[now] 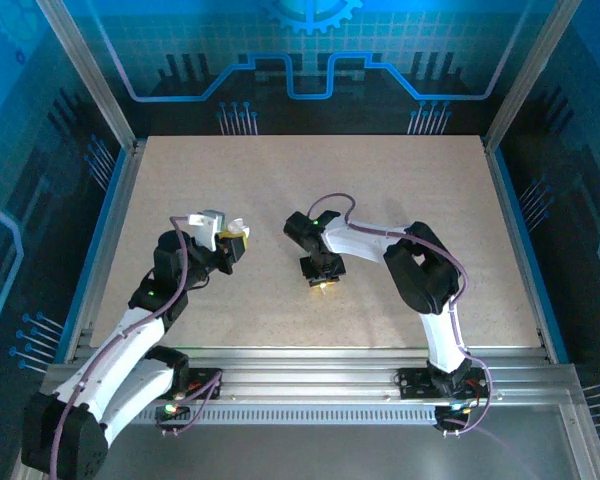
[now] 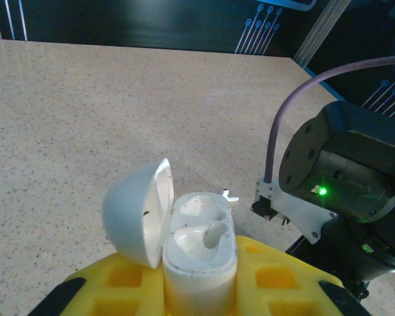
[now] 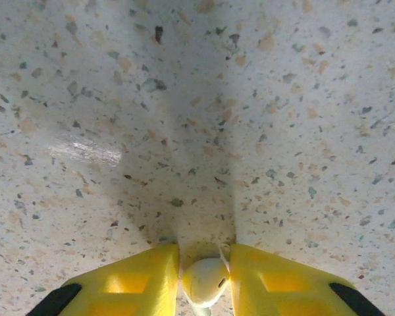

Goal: Insert the wireless bluetooth earbuds into the charging case

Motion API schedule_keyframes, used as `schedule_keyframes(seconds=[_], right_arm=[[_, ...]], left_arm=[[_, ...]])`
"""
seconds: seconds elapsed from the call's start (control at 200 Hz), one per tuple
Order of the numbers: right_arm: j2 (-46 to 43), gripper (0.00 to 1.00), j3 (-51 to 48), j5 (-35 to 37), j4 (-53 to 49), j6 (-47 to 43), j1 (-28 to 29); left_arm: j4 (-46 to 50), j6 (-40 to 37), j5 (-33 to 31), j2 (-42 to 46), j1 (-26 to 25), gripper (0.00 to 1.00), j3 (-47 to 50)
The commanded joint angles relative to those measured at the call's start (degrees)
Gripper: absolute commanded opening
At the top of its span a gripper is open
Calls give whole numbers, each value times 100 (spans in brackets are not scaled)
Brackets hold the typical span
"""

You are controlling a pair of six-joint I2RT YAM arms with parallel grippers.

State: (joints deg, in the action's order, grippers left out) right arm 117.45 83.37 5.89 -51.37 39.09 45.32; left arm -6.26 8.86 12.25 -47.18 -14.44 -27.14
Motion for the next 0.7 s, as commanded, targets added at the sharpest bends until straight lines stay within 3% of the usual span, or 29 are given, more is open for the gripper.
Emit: schedule_keyframes(seconds=[0.0, 0.29, 0.69], right_arm=[[154, 26, -3, -163, -169, -87, 145], [-69, 23, -120, -74, -57, 46, 99], [-1269, 23, -1218, 87, 1104, 922, -43]], left_arm=[[46, -121, -91, 103, -24, 17, -3], [55, -113, -89, 103, -24, 17, 1], [-425, 151, 221, -318, -93, 16, 68]])
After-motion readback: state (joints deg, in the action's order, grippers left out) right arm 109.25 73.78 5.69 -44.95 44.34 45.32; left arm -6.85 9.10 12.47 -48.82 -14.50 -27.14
